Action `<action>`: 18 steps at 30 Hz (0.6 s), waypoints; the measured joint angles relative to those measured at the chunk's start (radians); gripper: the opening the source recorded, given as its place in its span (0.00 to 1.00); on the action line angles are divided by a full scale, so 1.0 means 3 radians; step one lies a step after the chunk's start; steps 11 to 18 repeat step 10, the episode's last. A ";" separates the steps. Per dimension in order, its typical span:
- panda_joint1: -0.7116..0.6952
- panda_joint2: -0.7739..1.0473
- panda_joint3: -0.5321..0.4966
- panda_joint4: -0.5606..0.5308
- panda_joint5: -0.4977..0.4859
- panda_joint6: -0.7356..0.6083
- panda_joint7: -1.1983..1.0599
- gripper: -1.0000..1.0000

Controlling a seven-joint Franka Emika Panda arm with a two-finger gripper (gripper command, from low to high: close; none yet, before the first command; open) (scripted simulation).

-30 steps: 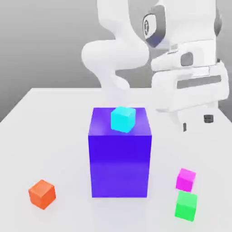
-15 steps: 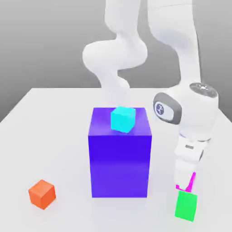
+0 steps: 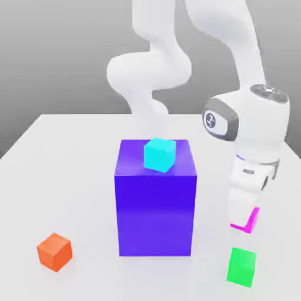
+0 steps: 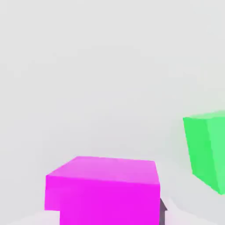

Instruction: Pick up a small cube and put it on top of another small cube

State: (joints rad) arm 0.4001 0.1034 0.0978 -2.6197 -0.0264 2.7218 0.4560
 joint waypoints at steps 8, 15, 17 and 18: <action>-0.0103 0.0539 -0.0172 0.0434 -0.0016 0.0105 0.0451 1.00; -0.0103 0.0539 -0.0172 0.0434 -0.0016 0.0105 0.0451 1.00; -0.0103 0.0539 -0.0172 0.0434 -0.0016 0.0105 0.0451 1.00; -0.0103 0.0539 -0.0172 0.0434 -0.0016 0.0105 0.0451 1.00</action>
